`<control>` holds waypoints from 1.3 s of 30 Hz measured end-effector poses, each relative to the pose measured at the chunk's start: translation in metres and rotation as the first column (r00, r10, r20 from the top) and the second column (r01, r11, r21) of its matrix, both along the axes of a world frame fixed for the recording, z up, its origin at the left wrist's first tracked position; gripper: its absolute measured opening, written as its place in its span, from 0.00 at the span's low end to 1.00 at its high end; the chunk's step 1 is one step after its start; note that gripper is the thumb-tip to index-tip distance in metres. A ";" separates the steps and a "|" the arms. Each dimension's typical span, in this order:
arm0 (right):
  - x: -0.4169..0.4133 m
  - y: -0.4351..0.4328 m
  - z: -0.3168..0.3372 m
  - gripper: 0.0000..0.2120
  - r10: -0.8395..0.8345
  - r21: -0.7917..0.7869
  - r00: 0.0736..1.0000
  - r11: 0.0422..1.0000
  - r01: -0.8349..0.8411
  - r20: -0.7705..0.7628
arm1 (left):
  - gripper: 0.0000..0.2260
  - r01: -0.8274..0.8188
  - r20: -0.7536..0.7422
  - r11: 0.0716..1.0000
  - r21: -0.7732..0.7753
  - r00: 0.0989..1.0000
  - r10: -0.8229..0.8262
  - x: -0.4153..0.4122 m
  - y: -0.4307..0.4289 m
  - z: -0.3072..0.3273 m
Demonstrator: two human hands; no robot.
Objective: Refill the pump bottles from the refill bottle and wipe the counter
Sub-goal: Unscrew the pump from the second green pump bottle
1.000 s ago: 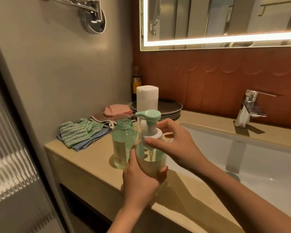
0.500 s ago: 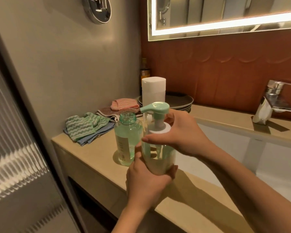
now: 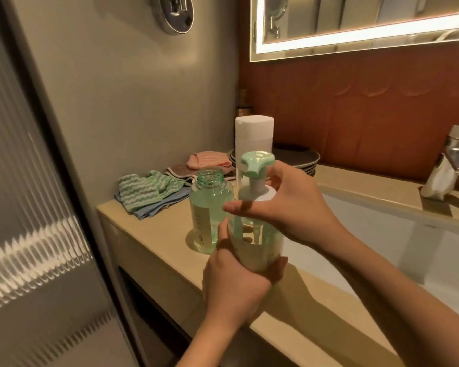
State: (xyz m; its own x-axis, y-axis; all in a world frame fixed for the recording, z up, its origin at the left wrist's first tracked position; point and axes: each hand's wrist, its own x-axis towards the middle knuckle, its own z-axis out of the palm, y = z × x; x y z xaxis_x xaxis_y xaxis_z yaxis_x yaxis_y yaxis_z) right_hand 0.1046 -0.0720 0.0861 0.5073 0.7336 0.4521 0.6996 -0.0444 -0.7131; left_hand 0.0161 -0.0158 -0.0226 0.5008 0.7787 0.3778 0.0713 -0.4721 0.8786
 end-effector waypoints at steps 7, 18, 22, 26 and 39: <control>0.012 -0.015 0.017 0.19 0.356 -0.184 0.933 0.915 -0.359 -0.050 | 0.39 0.027 -0.022 0.999 0.043 0.999 -0.026 -0.003 -0.002 0.002; 0.007 -0.012 0.013 0.15 0.190 -0.093 0.973 0.980 -0.178 0.134 | 0.42 0.036 -0.030 0.995 0.097 0.999 -0.033 -0.002 0.001 0.000; 0.010 -0.017 0.014 0.26 0.292 -0.114 0.956 0.949 -0.292 -0.024 | 0.43 0.038 -0.017 0.994 0.101 0.999 -0.036 -0.004 0.000 0.000; 0.006 -0.014 0.012 0.43 0.164 -0.100 0.985 0.981 -0.169 -0.056 | 0.40 0.026 0.002 0.997 0.069 1.000 -0.026 -0.002 0.001 0.000; 0.007 -0.020 0.017 0.45 0.166 -0.078 0.986 0.983 -0.166 -0.006 | 0.42 0.020 0.005 0.996 0.092 1.000 -0.021 -0.003 0.001 -0.001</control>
